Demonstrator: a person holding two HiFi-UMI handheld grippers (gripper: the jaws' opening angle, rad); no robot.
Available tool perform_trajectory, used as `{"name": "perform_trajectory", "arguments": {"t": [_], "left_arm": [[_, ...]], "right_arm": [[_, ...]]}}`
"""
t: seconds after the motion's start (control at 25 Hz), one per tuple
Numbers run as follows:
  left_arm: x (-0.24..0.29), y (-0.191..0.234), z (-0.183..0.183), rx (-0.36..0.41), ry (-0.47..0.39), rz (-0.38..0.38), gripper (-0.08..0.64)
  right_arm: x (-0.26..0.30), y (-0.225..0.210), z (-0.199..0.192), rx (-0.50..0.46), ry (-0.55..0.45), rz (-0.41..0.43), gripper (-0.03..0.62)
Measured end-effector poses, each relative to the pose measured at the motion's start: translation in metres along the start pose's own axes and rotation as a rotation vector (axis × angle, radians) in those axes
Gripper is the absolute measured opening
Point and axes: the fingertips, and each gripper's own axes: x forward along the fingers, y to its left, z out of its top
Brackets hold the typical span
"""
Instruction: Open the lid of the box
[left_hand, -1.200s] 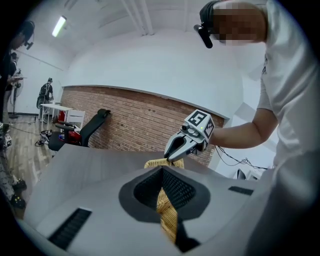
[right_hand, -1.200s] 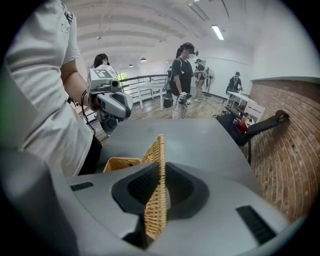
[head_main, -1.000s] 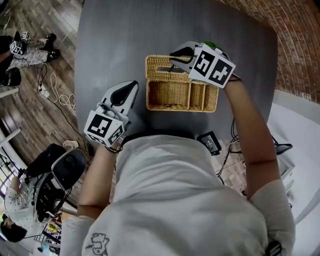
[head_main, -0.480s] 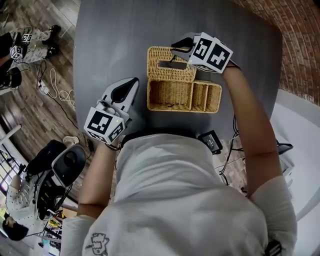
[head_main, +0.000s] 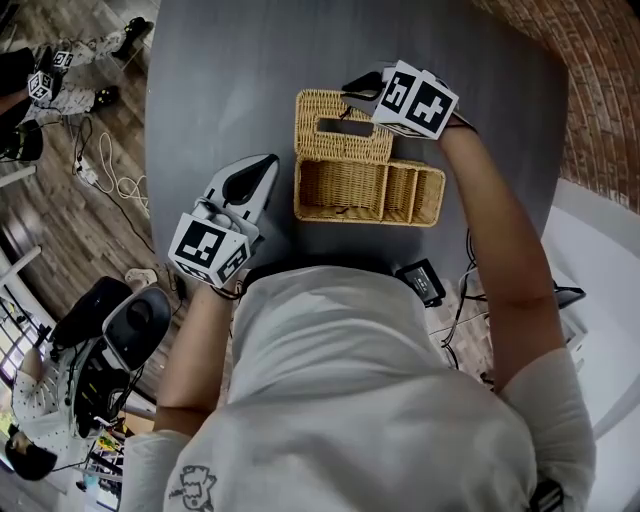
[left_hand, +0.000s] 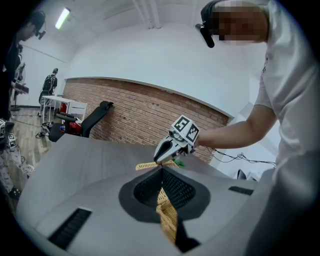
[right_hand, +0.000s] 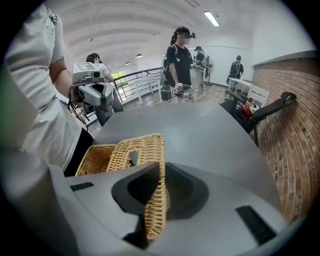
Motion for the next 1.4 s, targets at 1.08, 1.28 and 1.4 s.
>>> {"name": "perform_trajectory", "arguments": {"t": [1.08, 1.28, 1.4], "left_arm": [[-0.028, -0.070, 0.033, 0.122, -0.072, 0.001, 0.011], [-0.032, -0.098, 0.047, 0.161, -0.104, 0.001, 0.011], [-0.036, -0.113, 0.056, 0.185, -0.125, 0.009, 0.011]], "right_arm": [[-0.081, 0.068, 0.022, 0.049, -0.190, -0.175, 0.089], [-0.106, 0.099, 0.027, 0.057, -0.268, -0.214, 0.075], [-0.125, 0.115, 0.033, 0.048, -0.327, -0.245, 0.057]]}}
